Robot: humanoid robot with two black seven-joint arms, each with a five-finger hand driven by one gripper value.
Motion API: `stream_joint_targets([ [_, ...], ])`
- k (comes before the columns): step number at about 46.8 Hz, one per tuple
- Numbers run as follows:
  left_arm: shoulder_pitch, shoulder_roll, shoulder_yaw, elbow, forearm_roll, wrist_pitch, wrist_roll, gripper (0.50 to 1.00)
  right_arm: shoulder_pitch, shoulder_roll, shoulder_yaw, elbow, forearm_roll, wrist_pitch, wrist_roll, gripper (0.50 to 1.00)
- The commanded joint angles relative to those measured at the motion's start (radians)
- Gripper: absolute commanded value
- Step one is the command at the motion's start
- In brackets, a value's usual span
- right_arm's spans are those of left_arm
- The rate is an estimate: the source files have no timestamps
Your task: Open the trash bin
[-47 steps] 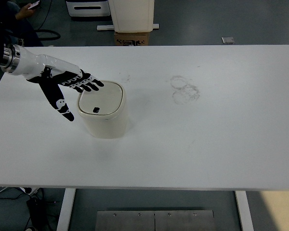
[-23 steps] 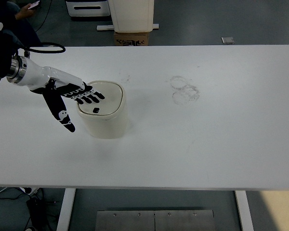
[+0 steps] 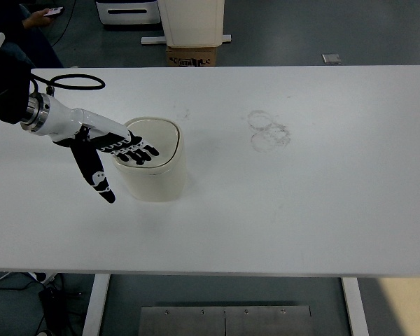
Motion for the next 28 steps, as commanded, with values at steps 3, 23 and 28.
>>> stream_joint_targets([
  [3, 0.007, -0.006, -0.002, -0.002, -0.001, -0.001, 0.001, 1.0, 0.001, 0.0, 0.0, 0.0, 0.0, 0.0, 0.0, 0.991],
  [23, -0.112, 0.045, -0.097, 0.054, -0.032, -0.001, -0.003, 1.0, 0.001, 0.0, 0.0, 0.0, 0.0, 0.0, 0.0, 0.991],
  [28, -0.099, 0.048, -0.148, 0.126, -0.053, -0.001, -0.003, 1.0, 0.001, 0.0, 0.0, 0.0, 0.0, 0.0, 0.0, 0.991],
])
